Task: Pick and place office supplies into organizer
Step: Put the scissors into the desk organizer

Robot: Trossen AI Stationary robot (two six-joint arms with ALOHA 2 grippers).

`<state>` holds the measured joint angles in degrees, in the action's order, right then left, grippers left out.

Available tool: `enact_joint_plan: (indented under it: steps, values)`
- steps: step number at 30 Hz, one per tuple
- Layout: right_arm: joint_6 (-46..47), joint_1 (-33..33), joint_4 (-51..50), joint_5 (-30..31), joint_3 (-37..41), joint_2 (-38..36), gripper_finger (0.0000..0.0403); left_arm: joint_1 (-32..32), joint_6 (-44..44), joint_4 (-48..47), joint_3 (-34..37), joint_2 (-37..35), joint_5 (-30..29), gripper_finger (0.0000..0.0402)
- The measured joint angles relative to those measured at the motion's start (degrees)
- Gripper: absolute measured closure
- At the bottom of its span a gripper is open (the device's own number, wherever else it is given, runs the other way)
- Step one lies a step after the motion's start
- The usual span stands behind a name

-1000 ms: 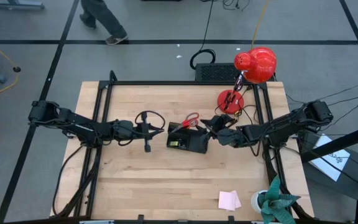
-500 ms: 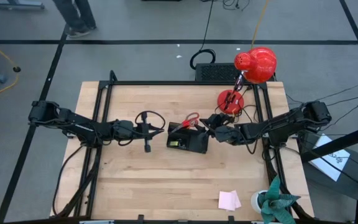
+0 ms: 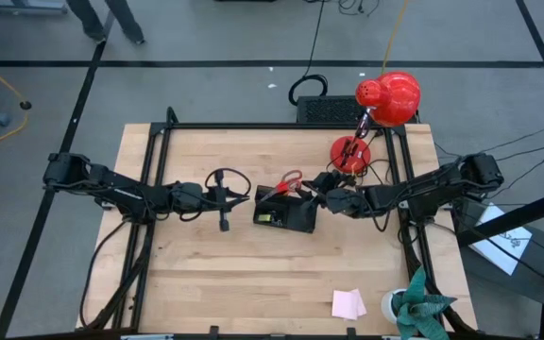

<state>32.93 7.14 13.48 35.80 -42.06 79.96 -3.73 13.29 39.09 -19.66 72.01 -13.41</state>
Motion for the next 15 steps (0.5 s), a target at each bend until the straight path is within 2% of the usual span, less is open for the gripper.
enact_joint_plan:
  steps: [9, 15]
  values:
    - [-3.72, -1.23, 0.67, -2.95, 0.0, 0.02, 0.0295, 0.0, 0.1, -0.02, 0.0, 0.0, 0.0, 0.0376]
    - [-10.09, -1.23, 2.72, -3.07, -0.04, 0.02, 0.0367, 0.0, 0.38, -0.05, 0.0, 0.0, 0.0, 0.0376]
